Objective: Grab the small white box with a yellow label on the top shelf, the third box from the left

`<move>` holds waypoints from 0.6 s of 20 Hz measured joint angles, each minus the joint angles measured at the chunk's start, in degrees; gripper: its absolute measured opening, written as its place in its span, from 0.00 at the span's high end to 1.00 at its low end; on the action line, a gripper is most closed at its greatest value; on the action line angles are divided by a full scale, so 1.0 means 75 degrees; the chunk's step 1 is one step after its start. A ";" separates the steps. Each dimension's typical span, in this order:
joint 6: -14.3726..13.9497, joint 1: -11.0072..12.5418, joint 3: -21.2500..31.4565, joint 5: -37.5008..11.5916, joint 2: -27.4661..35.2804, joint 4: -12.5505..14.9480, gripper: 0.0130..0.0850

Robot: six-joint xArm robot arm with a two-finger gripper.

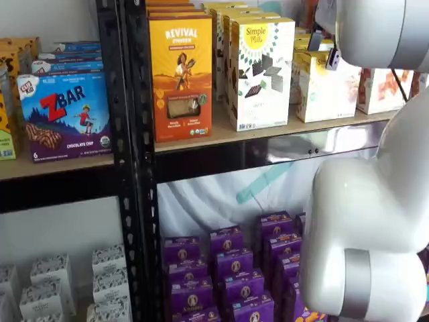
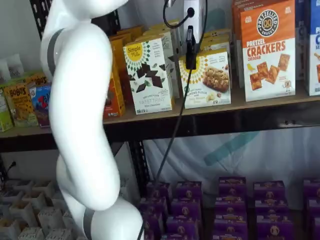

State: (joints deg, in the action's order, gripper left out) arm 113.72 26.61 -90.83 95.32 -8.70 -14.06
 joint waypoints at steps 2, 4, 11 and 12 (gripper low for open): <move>-0.0045 -0.0071 -0.0254 0.0335 0.0192 0.0237 0.00; -0.0077 -0.0121 -0.0459 0.0621 0.0347 0.0401 0.00; -0.0095 -0.0190 -0.0518 0.0693 0.0478 0.0602 0.00; -0.0102 -0.0210 -0.0498 0.0666 0.0478 0.0642 0.00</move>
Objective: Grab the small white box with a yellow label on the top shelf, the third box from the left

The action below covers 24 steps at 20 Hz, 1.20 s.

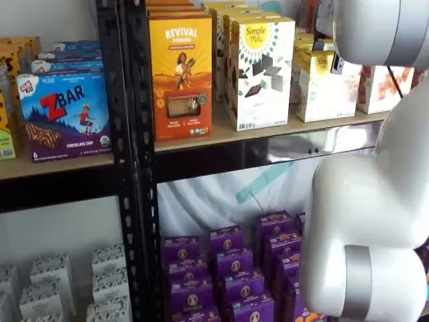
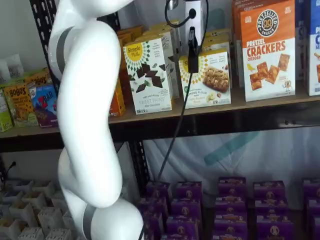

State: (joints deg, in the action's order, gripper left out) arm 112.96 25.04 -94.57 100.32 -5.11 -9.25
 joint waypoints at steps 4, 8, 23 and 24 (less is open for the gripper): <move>-0.0063 -0.0116 0.0185 -0.0196 -0.0053 0.0158 0.00; -0.0128 -0.0213 0.0292 -0.0266 -0.0067 0.0276 0.06; -0.0196 -0.0302 0.0626 -0.0519 -0.0169 0.0262 0.33; -0.0190 -0.0292 0.0644 -0.0539 -0.0177 0.0237 0.33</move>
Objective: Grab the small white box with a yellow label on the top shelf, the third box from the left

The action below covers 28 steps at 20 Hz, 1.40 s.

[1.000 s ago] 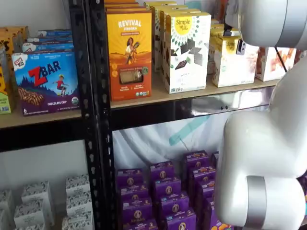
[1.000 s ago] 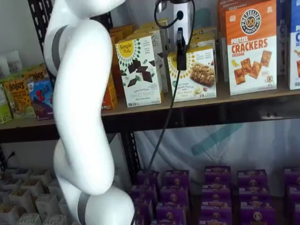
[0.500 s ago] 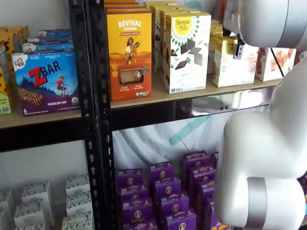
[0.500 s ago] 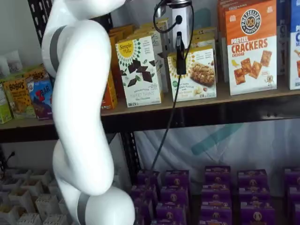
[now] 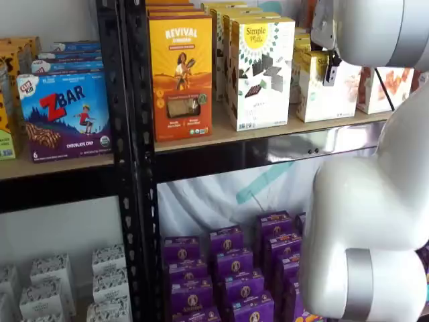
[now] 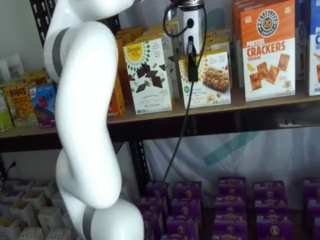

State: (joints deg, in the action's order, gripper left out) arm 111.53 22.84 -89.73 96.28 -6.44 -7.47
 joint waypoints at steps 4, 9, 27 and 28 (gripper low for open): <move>0.0009 0.0011 -0.0013 0.0027 0.0011 -0.0012 0.33; 0.0050 0.0064 0.0051 -0.0064 -0.0037 -0.0121 0.56; 0.0125 0.0153 0.0076 -0.0139 -0.0061 -0.0220 0.67; 0.0122 0.0145 0.0069 -0.0130 -0.0056 -0.0200 0.67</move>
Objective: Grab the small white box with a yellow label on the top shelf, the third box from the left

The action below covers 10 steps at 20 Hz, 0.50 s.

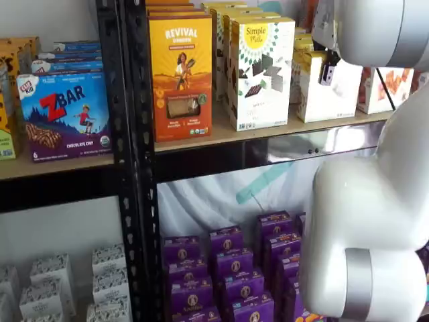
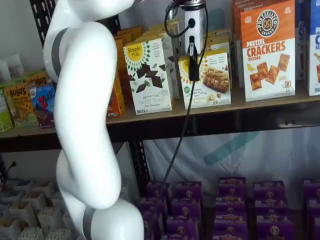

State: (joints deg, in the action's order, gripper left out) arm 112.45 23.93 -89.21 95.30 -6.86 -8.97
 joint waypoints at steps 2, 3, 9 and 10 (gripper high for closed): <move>0.0000 0.0000 -0.0012 0.0019 0.0009 0.0010 0.67; 0.0000 -0.0001 -0.0040 0.0057 0.0028 0.0025 0.67; 0.0010 0.0014 -0.0054 0.0100 0.0037 0.0007 0.67; 0.0015 0.0022 -0.0049 0.0099 0.0032 -0.0007 0.67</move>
State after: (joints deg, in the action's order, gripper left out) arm 112.56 24.10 -89.58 96.04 -6.61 -9.02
